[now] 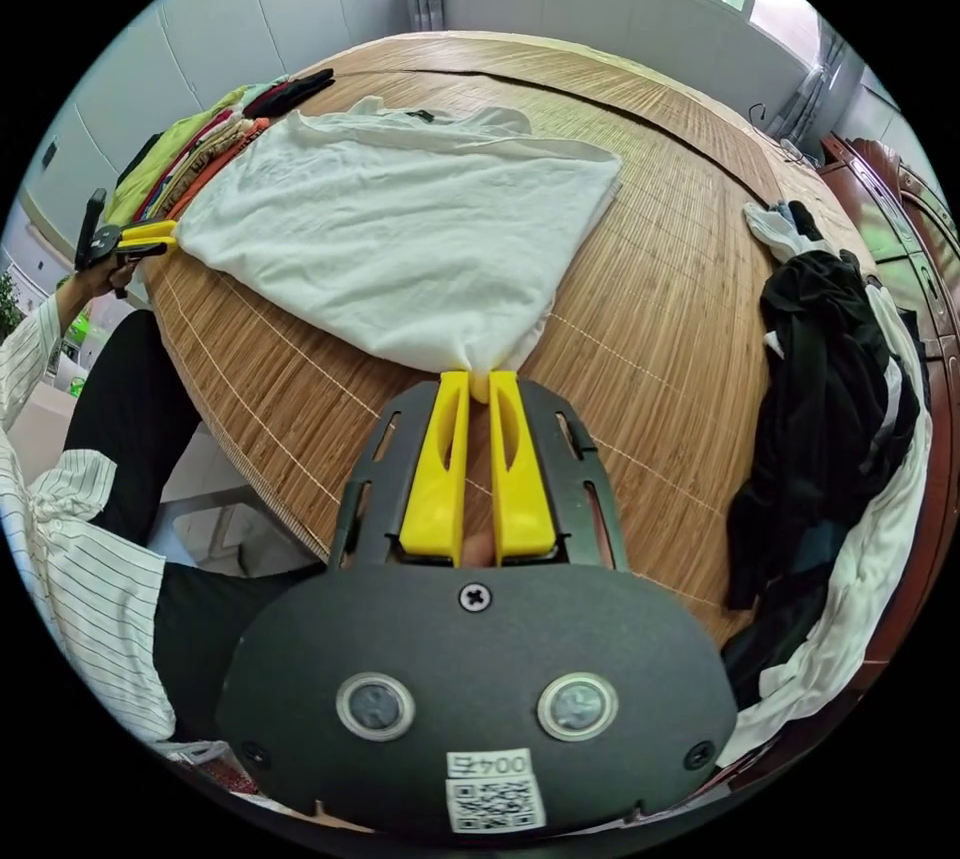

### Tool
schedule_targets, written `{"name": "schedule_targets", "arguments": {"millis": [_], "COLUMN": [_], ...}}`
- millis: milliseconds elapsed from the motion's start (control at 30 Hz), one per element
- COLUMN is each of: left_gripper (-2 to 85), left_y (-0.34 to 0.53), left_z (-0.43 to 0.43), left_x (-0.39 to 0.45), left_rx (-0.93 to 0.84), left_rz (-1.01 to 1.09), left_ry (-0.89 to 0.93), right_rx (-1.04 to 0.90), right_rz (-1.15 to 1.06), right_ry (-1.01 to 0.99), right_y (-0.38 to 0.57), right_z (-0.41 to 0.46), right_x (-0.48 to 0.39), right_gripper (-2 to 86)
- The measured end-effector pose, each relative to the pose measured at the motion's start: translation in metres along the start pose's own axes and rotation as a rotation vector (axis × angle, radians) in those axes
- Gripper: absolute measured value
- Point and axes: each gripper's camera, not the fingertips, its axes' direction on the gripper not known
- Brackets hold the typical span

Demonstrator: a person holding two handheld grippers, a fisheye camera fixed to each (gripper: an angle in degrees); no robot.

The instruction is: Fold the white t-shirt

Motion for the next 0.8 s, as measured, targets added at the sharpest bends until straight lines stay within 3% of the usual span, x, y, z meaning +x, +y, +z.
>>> {"name": "schedule_targets", "arguments": {"millis": [333,633,800], "left_gripper": [2.0,3.3,6.4], "left_y": [0.037,0.163,0.206], "left_z": [-0.015,-0.025,-0.042], "left_x": [-0.060,-0.069,-0.088], "left_rx": [0.054,0.012,-0.013], "left_rz": [-0.085,-0.095,-0.130], "left_ry": [0.158,0.230,0.171], "right_rx": [0.052,-0.039,-0.074], "right_rz": [0.004,-0.022,0.052], "right_ry": [-0.026,-0.114,-0.129], "right_y": [0.021,0.103,0.115], "right_z": [-0.017,-0.011,-0.010], "right_x": [0.011,-0.018,-0.004], "right_gripper": [2.1,3.3,6.1]}}
